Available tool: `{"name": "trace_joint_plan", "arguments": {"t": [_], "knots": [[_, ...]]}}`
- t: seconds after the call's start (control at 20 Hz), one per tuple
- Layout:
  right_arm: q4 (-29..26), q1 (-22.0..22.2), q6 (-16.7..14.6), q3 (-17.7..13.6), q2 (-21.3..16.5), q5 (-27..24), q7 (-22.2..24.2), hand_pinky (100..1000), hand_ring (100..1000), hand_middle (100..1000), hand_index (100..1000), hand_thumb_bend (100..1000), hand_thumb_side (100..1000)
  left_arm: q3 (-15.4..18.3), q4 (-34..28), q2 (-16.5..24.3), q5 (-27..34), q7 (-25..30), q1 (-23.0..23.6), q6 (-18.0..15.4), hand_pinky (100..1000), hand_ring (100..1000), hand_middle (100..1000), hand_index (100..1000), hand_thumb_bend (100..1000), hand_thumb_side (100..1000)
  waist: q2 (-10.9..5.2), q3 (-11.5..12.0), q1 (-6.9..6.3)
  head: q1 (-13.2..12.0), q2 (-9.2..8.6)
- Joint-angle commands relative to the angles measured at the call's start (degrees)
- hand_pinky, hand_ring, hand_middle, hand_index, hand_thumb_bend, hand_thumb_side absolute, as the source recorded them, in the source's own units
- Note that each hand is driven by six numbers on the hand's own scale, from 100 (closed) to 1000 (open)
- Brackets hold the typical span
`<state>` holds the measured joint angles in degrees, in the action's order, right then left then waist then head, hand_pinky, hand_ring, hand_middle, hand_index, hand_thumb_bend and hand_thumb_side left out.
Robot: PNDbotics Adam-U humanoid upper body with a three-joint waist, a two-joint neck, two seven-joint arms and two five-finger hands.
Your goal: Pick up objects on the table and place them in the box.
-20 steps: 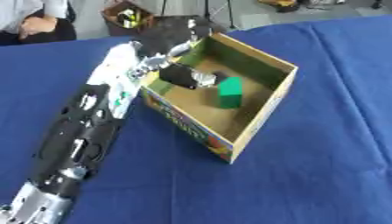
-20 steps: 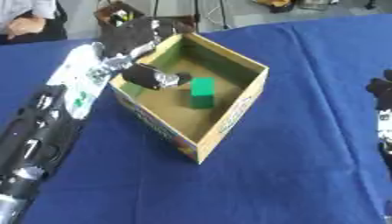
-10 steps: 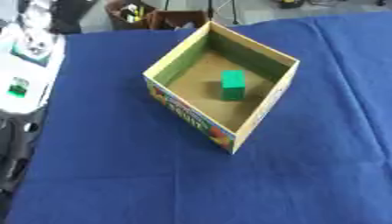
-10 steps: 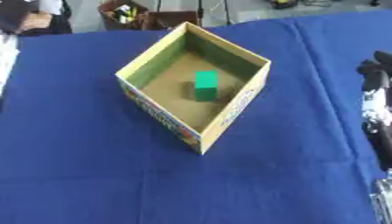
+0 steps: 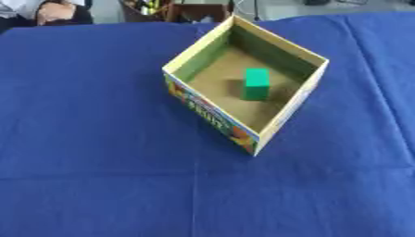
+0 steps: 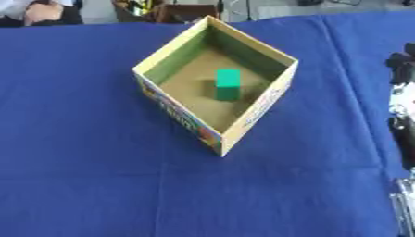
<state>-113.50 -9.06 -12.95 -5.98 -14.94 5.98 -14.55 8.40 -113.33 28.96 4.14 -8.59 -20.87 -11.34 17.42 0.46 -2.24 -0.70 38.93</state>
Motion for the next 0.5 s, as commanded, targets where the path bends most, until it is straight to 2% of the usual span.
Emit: {"name": "trace_joint_plan", "arguments": {"t": [0.05,0.25,0.5], "knots": [[-1.1,-0.2,-0.6,-0.5,-1.5,0.7,-0.6,854,827,625,813,100,573,1.6,-1.2,-1.3,-1.1,0.0,3.0,-3.1,657,705,707,952,376,1000,-1.23,0.2,0.40,0.5,0.51],[-1.1,-0.4,-1.5,-0.6,-1.9,1.0,-0.9,852,828,628,812,100,575,2.1,-1.3,-6.3,-2.7,1.7,6.9,-4.4,648,715,711,946,386,1000,-1.32,0.7,1.22,0.9,0.51],[-1.1,-0.9,-2.6,-0.4,-2.2,0.6,-1.0,852,828,631,811,100,573,1.6,-1.3,-10.6,-2.8,2.7,8.7,-4.6,648,717,707,948,335,1000,-1.48,1.1,2.02,0.9,0.25]]}}
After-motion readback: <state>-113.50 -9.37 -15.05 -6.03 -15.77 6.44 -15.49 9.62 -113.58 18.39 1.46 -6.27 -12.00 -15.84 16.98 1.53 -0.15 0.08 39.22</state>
